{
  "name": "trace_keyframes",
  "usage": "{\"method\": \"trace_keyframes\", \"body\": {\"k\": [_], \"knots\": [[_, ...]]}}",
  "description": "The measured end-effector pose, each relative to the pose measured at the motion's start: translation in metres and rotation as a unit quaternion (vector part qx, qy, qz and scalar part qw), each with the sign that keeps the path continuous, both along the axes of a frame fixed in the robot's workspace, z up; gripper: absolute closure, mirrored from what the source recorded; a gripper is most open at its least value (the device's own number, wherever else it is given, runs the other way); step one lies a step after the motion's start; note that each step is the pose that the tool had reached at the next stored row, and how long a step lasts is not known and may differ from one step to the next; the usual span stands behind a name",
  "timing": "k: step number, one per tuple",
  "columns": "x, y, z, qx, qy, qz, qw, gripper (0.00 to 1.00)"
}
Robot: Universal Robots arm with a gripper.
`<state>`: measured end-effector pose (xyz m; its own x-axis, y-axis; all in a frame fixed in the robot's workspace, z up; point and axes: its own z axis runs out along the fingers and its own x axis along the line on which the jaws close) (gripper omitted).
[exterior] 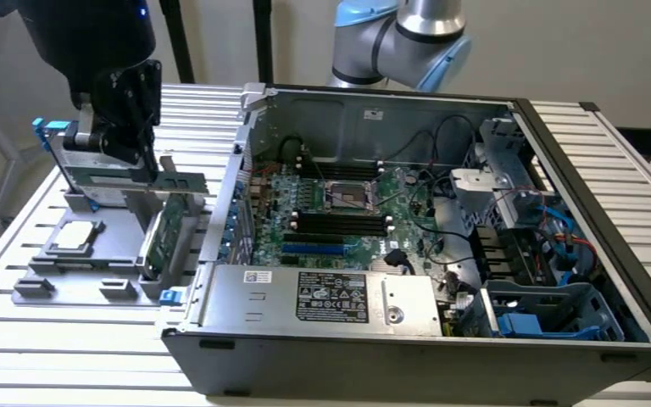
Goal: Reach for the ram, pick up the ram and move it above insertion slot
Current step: 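Pick up the ram and move it above insertion slot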
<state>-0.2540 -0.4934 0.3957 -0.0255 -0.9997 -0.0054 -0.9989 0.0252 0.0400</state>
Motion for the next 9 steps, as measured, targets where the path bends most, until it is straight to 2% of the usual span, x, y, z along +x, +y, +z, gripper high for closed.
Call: {"method": "trace_keyframes", "body": {"k": [9], "knots": [[0.035, 0.0045, 0.0018, 0.0006, 0.0, 0.0, 1.0, 0.87]]}}
